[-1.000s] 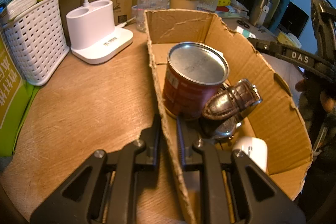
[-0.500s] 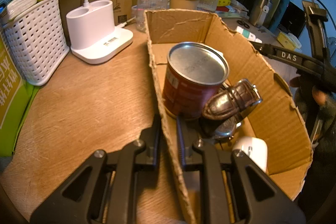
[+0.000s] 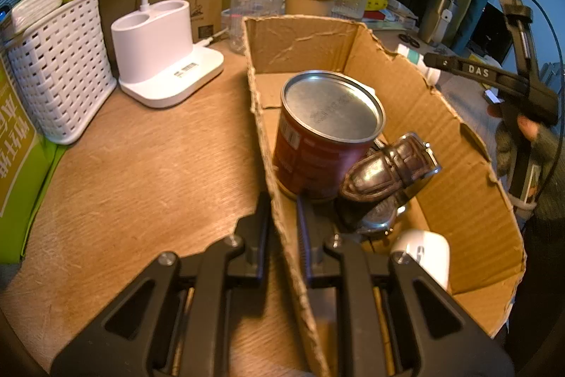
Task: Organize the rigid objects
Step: 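Move the right gripper past the car key to the white pill bottle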
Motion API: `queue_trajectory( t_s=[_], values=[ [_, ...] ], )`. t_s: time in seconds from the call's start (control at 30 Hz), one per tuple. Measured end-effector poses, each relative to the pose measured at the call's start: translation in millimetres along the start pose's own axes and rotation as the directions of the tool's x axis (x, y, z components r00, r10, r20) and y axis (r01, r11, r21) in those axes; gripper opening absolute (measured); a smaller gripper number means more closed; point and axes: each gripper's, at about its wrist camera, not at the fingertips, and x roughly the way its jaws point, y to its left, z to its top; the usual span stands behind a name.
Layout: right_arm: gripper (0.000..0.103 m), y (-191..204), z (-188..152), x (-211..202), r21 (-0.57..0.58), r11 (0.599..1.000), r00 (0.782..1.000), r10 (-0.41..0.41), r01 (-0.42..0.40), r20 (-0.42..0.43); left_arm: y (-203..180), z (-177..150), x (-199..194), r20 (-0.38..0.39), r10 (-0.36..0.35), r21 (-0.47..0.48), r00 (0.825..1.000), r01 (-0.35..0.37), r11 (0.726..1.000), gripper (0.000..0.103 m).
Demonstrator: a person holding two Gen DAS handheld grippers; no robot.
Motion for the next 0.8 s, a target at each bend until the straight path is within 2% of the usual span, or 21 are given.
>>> queue_trajectory(
  t_s=[0.17,0.27,0.33,0.8],
  values=[
    [0.062,-5,3,9,-0.02,0.999,1.0,-0.027,0.027,-0.01,0,0,0,0.0,-0.001,0.0,1.0,0.001,1.0,0.016],
    [0.069,-10,5,16,-0.03,0.998,0.998,-0.059,0.058,-0.017,0,0,0,0.0,0.0,0.0,1.0,0.0,1.0,0.016],
    [0.07,-13,7,21,-0.042,0.997,0.998,-0.065,0.064,-0.025,0,0,0,0.0,0.0,0.0,1.0,0.0,1.0,0.016],
    [0.07,-5,19,51,-0.096,0.995,0.996,0.005,-0.013,-0.087,0,0,0,0.0,0.0,0.0,1.0,0.0,1.0,0.017]
  ],
)
